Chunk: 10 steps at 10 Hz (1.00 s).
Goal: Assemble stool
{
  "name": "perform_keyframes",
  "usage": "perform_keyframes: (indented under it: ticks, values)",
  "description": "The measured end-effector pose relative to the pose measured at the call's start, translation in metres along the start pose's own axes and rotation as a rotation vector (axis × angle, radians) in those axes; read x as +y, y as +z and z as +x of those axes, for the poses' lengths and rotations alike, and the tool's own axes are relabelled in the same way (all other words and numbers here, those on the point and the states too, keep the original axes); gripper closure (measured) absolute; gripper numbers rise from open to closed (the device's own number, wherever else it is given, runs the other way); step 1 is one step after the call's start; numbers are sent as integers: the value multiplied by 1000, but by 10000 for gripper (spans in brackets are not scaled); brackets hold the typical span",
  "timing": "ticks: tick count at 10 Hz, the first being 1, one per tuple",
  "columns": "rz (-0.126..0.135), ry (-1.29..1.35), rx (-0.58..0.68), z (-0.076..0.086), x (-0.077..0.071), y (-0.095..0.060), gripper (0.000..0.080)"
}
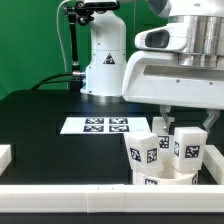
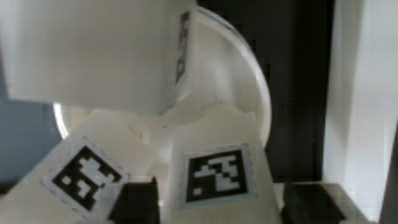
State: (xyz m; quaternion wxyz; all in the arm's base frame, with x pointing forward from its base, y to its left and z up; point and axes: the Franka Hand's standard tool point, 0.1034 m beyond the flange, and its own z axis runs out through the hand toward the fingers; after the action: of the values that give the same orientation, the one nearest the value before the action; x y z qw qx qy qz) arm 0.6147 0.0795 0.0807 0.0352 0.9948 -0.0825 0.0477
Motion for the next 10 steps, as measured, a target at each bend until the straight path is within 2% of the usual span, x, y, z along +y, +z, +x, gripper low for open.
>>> perform_keyframes:
  ticks: [4,6,10]
  values:
    - [8,264,-3,-1,-2,0,462]
    - [40,492,-6,-2,-6,1,462]
    - [78,902,-42,-6,-18,0,462]
